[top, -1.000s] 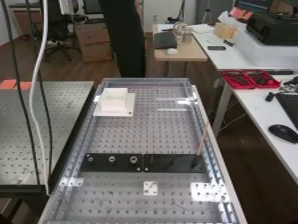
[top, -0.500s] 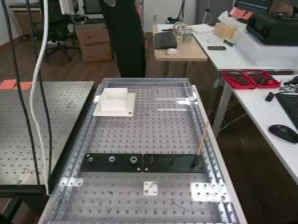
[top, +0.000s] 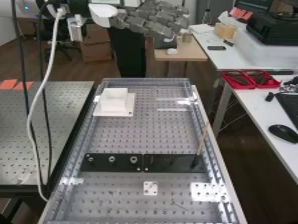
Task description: Grab the drill bit and place it in the clear container
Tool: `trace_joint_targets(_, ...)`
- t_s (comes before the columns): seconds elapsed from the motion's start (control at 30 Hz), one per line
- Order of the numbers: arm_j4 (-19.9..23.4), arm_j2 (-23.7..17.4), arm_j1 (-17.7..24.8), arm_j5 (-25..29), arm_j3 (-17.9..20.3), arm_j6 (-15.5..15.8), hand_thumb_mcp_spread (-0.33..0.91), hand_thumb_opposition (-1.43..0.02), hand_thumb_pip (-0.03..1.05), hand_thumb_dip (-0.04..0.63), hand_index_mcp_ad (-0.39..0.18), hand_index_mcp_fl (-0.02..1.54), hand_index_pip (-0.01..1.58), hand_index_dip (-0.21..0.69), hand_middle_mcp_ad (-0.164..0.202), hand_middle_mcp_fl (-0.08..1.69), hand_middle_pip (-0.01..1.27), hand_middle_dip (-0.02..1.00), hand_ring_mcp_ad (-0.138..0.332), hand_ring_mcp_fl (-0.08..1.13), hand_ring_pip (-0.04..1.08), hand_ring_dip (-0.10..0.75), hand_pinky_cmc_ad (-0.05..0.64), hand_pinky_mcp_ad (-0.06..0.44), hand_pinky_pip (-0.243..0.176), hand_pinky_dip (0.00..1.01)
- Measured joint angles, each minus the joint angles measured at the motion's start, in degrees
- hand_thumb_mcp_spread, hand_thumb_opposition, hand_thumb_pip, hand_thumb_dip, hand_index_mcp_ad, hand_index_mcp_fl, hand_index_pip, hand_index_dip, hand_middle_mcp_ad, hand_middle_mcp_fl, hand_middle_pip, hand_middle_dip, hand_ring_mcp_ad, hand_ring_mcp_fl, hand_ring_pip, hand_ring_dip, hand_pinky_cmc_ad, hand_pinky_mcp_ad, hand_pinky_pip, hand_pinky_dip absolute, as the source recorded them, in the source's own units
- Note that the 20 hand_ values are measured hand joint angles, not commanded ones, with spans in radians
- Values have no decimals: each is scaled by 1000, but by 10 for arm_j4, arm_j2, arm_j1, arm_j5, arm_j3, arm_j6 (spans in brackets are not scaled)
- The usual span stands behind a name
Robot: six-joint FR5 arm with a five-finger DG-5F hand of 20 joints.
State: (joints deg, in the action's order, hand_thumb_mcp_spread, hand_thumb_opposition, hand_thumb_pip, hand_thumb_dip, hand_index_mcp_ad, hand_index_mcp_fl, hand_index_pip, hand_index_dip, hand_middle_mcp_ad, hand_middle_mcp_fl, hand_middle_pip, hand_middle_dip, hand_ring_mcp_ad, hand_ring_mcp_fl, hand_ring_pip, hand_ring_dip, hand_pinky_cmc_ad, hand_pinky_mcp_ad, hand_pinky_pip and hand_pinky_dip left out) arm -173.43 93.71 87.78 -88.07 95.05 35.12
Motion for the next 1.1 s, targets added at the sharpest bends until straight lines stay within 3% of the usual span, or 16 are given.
trace_joint_targets(0.77,114,121,-35,67,50,-89,75,-679,386,5,112,70,87,65,134,73,155,44,178,63,122,16,307,250,-61,141)
trace_joint_targets(1.1,139,173,-45,111,50,-118,154,-679,454,5,65,119,86,190,138,70,150,63,175,38,122,16,300,227,-75,141)
